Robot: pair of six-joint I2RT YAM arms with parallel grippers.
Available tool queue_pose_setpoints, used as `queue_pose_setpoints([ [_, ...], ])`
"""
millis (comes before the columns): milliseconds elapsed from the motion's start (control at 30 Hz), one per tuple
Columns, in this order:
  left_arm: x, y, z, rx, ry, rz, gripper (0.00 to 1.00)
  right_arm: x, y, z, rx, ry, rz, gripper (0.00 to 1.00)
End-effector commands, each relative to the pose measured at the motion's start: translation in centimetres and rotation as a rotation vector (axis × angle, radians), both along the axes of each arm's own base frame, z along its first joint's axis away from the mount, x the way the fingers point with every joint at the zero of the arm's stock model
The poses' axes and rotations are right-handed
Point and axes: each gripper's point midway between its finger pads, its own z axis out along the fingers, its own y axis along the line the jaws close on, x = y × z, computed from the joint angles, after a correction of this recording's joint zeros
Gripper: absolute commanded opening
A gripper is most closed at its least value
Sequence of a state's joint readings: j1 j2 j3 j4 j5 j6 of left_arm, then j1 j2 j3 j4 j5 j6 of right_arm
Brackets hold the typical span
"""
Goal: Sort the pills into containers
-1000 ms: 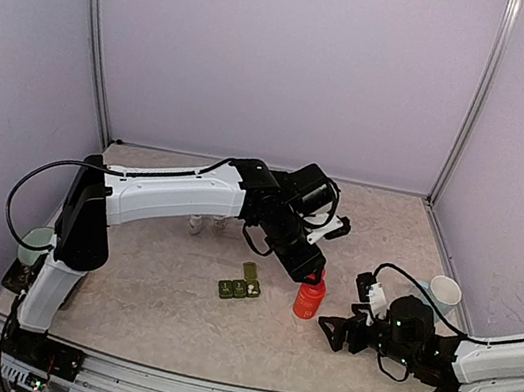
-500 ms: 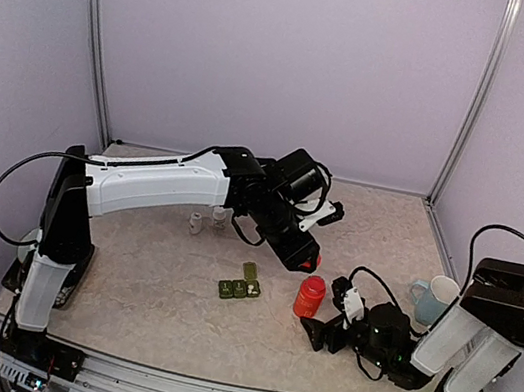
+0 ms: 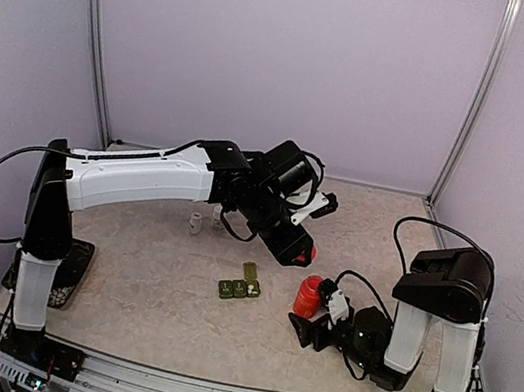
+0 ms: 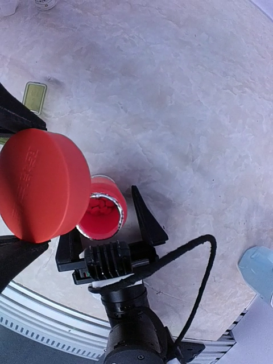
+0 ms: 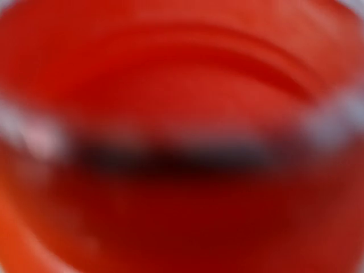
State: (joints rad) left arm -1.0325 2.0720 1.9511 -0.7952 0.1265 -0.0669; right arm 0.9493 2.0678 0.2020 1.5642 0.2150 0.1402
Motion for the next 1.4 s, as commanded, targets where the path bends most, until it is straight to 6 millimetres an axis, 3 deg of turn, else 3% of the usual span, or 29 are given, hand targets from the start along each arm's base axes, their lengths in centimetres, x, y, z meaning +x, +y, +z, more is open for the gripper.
queue_pose_setpoints([
  [0,0.4,0.4,2.0,-0.05,-0.026,0.02,0.41,0.9,1.5,5.9,0.154,-0.208,0.006,0.87],
  [267,0.2,0.8,1.9,-0.047,-0.025,0.025,0.4,1.0,2.4,7.3,0.168,-0.256,0.036,0.7],
  [433,0.2,1.0,1.8,-0.043,-0.024,0.027,0.4,0.0,2.8,8.5,0.195,-0.271,0.095,0.39],
  [467,0.1,1.1,1.7,-0.043,-0.022,0.026,0.4,-0.4,3.0,8.9,0.205,-0.275,0.12,0.37],
  [700,-0.3,1.4,1.6,-0.04,-0.017,0.023,0.4,-2.6,3.4,11.6,0.276,-0.293,0.231,0.43],
  [833,-1.2,1.9,2.1,-0.041,-0.02,0.013,0.4,-4.1,4.9,11.9,0.306,-0.223,0.346,0.43],
  [1133,-2.4,6.1,4.3,-0.068,-0.061,0.102,0.4,-7.3,9.3,8.3,0.209,-0.044,0.576,0.45],
  [1367,-3.4,9.6,4.8,-0.065,-0.075,0.167,0.4,-9.1,12.3,5.0,0.153,0.045,0.693,0.47],
])
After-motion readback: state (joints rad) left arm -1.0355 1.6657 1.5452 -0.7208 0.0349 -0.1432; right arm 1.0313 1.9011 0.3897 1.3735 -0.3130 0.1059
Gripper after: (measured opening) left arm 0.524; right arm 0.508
